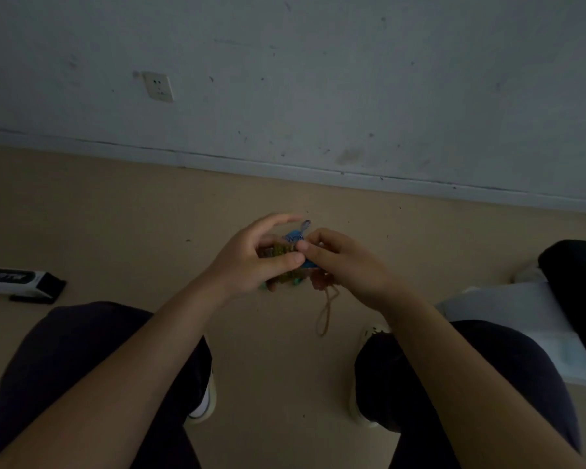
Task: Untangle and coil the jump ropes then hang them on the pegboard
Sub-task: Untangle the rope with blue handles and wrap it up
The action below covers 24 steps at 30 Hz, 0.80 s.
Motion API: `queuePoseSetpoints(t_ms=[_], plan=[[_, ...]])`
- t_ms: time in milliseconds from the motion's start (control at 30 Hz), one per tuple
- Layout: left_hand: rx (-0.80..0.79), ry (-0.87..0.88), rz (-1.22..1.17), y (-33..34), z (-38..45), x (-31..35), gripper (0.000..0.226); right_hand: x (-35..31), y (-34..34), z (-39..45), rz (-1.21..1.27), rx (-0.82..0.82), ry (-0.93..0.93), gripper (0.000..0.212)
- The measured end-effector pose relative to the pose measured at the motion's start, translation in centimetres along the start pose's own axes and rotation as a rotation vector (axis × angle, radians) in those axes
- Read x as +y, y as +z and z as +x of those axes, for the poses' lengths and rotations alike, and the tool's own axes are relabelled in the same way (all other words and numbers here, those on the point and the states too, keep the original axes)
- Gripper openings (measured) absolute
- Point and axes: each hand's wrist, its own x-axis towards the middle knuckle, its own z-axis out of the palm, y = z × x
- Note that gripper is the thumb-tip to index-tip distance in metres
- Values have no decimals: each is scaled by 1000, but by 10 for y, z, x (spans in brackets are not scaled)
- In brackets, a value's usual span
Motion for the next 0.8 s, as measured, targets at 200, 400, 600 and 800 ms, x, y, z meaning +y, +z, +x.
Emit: queuePoseSetpoints(t_ms=[200,400,600,800], plan=[[186,18,15,0,7,-4,21,1,0,-2,250,-107,41,30],[304,-6,23,-5,11,-11,23,-1,4,-1,-24,-41,99,22],[347,24,45,-3,13,-11,23,-2,6,2,-251,76,21,32],[411,93,114,4,12,-6,21,-3,10,6,-347,114,-51,27]])
